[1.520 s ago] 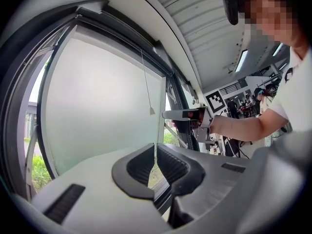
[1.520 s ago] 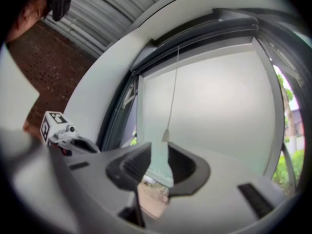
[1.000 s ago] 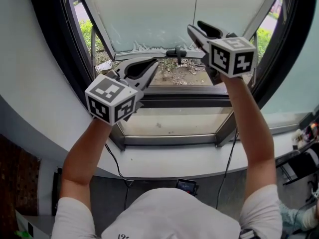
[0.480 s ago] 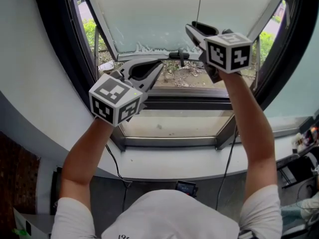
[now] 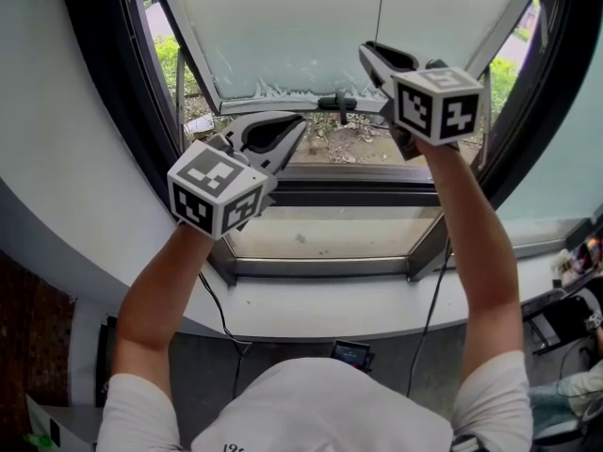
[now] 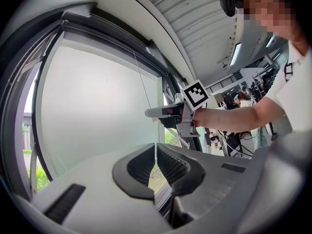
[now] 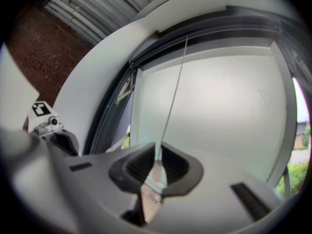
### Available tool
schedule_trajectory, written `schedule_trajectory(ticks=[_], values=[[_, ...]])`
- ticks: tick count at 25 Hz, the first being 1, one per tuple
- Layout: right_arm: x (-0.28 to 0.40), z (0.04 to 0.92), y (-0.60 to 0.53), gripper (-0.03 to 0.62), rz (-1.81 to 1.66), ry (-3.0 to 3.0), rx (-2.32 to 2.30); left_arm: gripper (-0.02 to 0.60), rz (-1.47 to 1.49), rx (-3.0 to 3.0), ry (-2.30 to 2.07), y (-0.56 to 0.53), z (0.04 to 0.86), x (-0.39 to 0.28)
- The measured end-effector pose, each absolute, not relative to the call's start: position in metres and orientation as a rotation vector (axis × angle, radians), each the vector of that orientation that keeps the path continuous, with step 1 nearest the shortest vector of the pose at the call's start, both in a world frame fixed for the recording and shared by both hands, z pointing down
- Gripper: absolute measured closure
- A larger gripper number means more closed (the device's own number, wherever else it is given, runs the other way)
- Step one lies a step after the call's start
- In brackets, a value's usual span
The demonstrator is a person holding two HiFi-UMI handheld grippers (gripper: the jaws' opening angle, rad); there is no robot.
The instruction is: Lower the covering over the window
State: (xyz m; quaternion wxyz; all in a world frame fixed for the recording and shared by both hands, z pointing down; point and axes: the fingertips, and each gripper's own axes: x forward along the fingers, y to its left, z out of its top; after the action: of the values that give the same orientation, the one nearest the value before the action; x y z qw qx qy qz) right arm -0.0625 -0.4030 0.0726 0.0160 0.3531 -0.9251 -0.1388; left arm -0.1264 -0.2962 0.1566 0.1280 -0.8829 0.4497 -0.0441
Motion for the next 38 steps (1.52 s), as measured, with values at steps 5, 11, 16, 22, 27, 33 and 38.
schedule_trajectory(ticks=[5, 11, 16, 22, 27, 33, 38], values=[[-0.066, 0.076, -0.396, 0.543, -0.643, -2.752, 1.108, 0.557, -0.132, -2.576, 1.32, -0.299, 0.161, -0.129], [-0.068, 0.08, -0.391, 0.543, -0.751, -2.642, 1.079, 0.557, -0.137, -2.571, 1.312, -0.298, 0.161, -0.126], [-0.07, 0.087, -0.392, 0.543, -0.783, -2.571, 1.07, 0.557, -0.134, -2.559, 1.315, -0.3, 0.156, -0.126], [-0.065, 0.112, -0.396, 0.542, -0.894, -2.346, 1.07, 0.557, -0.153, -2.549, 1.314, -0.299, 0.154, -0.124], [-0.065, 0.141, -0.394, 0.542, -0.911, -2.245, 1.038, 0.557, -0.235, -2.473, 1.353, -0.3, 0.156, -0.127], [-0.062, 0.161, -0.391, 0.542, -0.952, -2.142, 1.039, 0.557, -0.307, -2.372, 1.381, -0.299, 0.149, -0.131], [-0.058, 0.206, -0.391, 0.542, -0.941, -2.028, 0.967, 0.557, -0.341, -2.323, 1.385, -0.295, 0.143, -0.13]])
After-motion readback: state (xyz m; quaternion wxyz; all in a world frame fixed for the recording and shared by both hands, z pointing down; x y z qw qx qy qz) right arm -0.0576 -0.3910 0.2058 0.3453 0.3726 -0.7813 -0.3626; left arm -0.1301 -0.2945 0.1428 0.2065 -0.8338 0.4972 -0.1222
